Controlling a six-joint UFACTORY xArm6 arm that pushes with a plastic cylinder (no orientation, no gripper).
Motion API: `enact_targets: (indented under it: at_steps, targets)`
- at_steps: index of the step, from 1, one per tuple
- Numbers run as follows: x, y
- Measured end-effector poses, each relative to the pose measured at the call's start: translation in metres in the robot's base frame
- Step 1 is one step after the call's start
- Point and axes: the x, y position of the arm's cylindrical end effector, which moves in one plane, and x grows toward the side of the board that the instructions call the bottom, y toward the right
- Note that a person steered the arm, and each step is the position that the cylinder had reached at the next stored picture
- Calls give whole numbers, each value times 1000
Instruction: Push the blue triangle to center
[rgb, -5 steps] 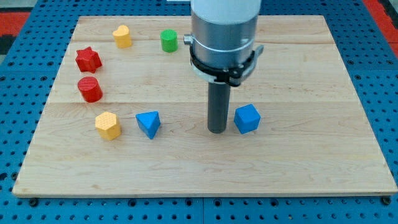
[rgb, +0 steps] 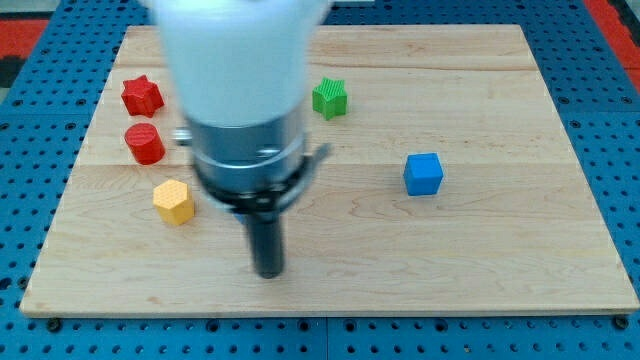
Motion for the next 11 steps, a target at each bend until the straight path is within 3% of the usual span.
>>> enact_targets:
  at_steps: [2,4,5,7,10,11]
  targets:
    - [-35,-84]
    - [-86,-25]
    - [-86,10]
    - [-58,24]
    - [-95,71]
    - [-53,62]
